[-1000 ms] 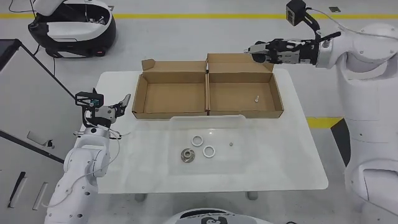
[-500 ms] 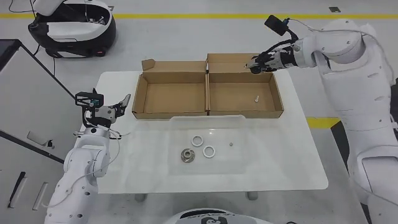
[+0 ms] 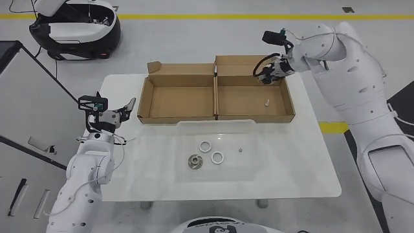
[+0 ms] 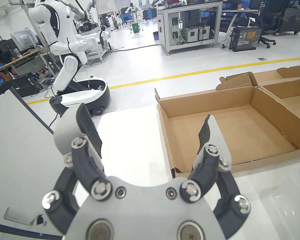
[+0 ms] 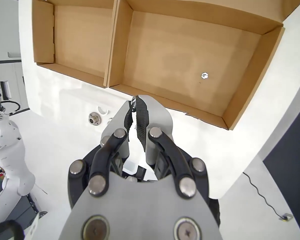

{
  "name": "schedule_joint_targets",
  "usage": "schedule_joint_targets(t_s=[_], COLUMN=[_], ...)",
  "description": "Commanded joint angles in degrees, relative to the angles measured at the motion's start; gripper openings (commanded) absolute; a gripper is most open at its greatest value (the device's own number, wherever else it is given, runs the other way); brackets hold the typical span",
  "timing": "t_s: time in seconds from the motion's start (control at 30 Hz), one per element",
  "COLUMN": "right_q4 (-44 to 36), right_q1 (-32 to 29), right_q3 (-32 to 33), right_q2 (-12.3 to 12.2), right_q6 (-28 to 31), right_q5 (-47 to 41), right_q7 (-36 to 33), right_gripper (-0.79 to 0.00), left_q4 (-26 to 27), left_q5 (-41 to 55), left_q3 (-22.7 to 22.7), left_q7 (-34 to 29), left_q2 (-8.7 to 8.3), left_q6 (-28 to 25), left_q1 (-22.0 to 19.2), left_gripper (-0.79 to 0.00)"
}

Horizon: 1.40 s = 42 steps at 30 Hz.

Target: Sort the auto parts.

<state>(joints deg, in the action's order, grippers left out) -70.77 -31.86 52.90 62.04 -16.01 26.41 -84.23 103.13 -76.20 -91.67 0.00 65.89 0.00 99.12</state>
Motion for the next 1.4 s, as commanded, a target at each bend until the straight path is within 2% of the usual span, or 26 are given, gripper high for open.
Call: schedule_joint_targets(t_s=[0.0, 0.43, 0.73, 1.03, 1.37], right_q4=[1.65, 12.32, 18.87, 26.77, 35.13], right_q1=[0.66, 5.31, 8.25, 9.85, 9.4], right_q3=[-1.64, -12.03, -18.59, -22.32, -24.12], right_q2=[0.45, 4.94, 9.05, 12.8, 15.27], right_q6=[0.69, 3.17, 4.85, 6.3, 9.06], right_q5=[0.59, 3.19, 4.66, 4.72, 5.4], right_q7=[0.26, 3.74, 4.99, 7.27, 9.0], right_gripper=[-0.785, -0.785, -0.785, -0.785, -0.785], left_q4=[0.0, 0.0, 0.0, 0.0, 0.0], left_q5=[0.0, 0.0, 0.0, 0.0, 0.0], left_q3=[0.0, 0.0, 0.0, 0.0, 0.0], left_q7=[0.0, 0.0, 0.0, 0.0, 0.0], left_q2=[0.0, 0.0, 0.0, 0.0, 0.0], left_q6=[0.0, 0.0, 0.0, 0.0, 0.0], left_q1=[0.0, 0.0, 0.0, 0.0, 0.0], left_gripper=[0.0, 0.0, 0.0, 0.0, 0.0])
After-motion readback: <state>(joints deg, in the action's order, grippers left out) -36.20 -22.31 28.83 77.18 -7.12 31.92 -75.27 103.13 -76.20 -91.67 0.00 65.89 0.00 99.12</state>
